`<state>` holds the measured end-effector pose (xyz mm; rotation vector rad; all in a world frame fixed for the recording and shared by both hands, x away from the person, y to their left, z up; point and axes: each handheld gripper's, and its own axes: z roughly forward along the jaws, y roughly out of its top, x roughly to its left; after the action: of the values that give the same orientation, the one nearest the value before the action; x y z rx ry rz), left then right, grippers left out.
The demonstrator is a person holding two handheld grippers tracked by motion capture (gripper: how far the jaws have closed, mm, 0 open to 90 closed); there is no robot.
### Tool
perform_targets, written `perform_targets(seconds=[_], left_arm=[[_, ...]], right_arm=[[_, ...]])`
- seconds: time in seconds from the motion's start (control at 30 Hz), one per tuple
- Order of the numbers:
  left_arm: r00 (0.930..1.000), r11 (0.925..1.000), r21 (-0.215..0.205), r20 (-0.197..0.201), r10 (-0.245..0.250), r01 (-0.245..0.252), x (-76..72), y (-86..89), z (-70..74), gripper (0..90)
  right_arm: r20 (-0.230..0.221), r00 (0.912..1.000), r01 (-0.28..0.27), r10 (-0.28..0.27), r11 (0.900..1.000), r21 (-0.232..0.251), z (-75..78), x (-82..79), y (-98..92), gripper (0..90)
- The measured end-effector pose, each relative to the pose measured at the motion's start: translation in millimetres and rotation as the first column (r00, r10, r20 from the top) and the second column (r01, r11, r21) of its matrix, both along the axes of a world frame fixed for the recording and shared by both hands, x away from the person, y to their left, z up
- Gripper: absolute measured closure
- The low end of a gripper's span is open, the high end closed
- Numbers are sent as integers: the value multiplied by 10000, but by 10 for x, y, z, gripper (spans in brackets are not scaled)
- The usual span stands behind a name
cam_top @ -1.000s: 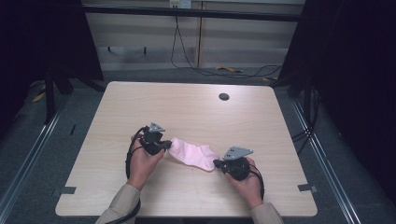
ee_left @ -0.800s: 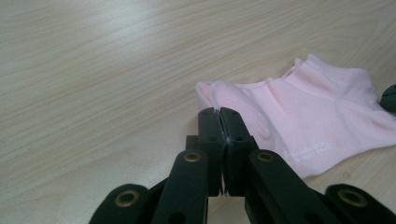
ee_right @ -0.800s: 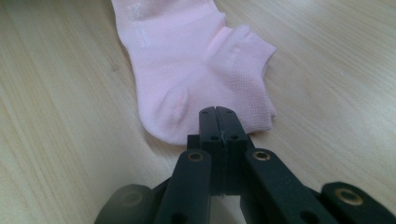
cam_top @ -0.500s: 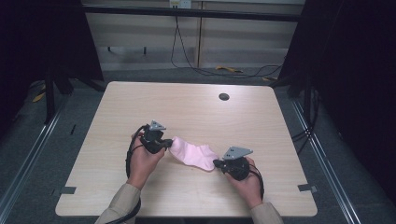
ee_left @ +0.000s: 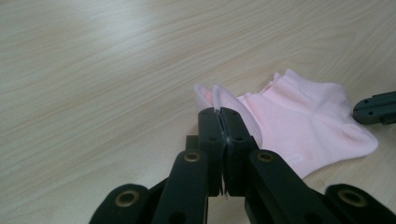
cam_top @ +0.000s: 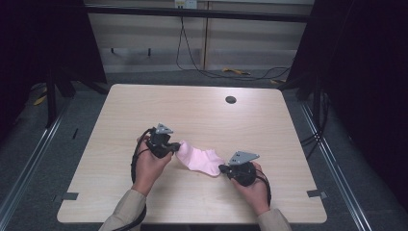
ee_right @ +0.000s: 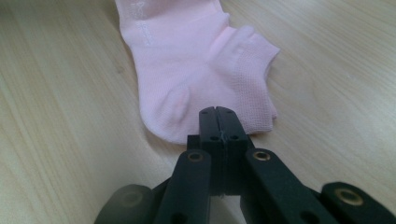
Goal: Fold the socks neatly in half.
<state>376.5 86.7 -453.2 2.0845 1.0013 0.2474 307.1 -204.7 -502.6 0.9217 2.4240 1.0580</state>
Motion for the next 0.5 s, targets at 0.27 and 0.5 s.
perform_targets(seconds=[0.27,0.5], left_arm=[[9999,9999,58,48,-128,128,-25,-28,46,887],[9997,9997,30,64,-239,239,-55,-80,80,887]], right_arm=[[13,10000,-60,61,9999,-139,8,-10,36,900],[48,9999,-123,124,9998,-153,6,-21,58,900]])
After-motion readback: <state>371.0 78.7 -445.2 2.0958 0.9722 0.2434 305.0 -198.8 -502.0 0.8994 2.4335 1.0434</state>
